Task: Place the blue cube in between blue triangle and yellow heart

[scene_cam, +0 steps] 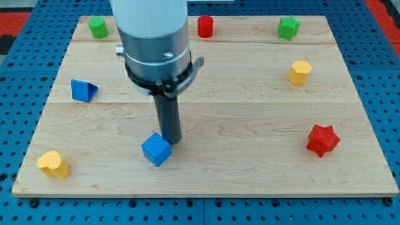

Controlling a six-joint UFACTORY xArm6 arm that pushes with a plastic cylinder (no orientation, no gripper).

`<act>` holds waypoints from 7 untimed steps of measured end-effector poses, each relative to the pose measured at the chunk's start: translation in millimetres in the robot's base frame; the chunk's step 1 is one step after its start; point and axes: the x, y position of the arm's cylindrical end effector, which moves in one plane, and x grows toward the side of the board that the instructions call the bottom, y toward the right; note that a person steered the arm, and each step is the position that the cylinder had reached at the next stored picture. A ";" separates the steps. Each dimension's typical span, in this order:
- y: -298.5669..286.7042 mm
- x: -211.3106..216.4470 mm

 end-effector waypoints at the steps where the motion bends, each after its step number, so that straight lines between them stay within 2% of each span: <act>1: 33.9 14.3; 2: -36.7 12.8; 3: -32.2 51.5; 4: -87.9 14.9; 5: -116.1 -23.7; 6: -122.6 -30.0; 7: -109.3 -54.0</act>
